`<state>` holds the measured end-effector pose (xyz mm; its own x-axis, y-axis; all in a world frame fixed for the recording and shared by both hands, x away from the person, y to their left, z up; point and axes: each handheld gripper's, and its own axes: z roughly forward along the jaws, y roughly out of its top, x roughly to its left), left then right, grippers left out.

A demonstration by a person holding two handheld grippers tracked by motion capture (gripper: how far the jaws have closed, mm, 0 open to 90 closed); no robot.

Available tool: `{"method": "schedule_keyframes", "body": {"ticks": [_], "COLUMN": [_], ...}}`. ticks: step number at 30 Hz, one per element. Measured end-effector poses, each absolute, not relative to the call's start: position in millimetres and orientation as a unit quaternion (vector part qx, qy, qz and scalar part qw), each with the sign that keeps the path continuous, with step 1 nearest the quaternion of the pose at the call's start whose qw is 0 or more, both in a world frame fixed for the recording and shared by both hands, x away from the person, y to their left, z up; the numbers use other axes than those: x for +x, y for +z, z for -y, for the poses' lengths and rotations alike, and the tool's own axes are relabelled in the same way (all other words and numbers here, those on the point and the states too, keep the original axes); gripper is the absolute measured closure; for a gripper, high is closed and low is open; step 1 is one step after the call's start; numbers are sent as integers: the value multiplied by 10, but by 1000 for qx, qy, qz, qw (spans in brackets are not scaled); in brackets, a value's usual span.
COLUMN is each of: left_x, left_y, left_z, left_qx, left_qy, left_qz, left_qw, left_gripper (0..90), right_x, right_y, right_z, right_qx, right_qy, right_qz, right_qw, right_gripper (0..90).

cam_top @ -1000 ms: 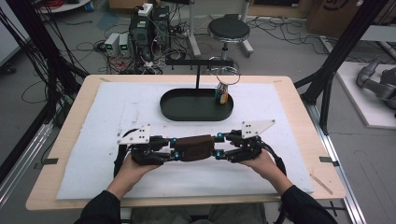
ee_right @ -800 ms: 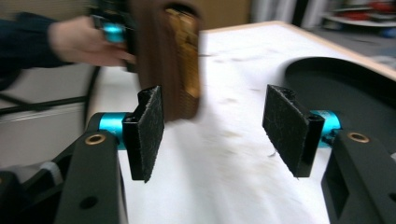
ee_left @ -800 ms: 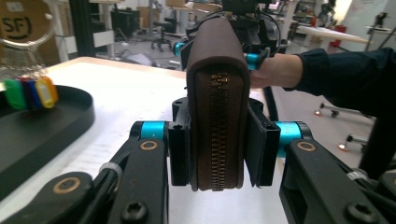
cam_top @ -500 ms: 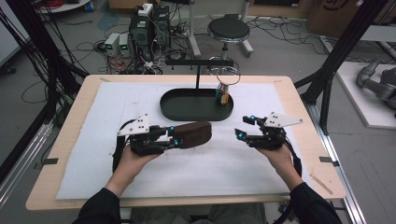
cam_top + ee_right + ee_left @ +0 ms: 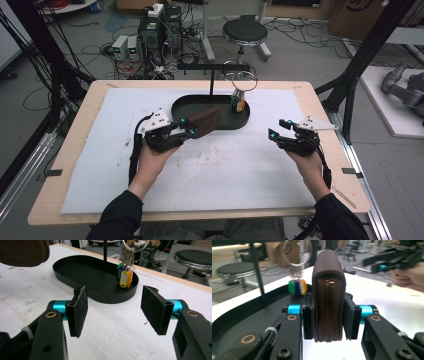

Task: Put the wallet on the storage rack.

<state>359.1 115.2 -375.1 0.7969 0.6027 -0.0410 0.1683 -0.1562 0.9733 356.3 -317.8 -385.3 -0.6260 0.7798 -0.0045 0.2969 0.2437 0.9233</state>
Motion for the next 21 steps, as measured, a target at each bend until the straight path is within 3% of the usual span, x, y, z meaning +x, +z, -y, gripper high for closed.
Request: {"method": "schedule_keyframes", "body": {"ticks": [21], "left_x": [4091], "left_y": [-3895], "left_z": [-869], "left_qx": [731], "left_qy": [218], "left_qz": [-350], "left_qw": [544], "left_gripper": [662], "right_x": [3577], "right_y": [-3851], "right_z": [3233], "right_qx": [365], "right_qy": [498], "right_qz": [-746], "right_qw": [250], "right_gripper": [410]}}
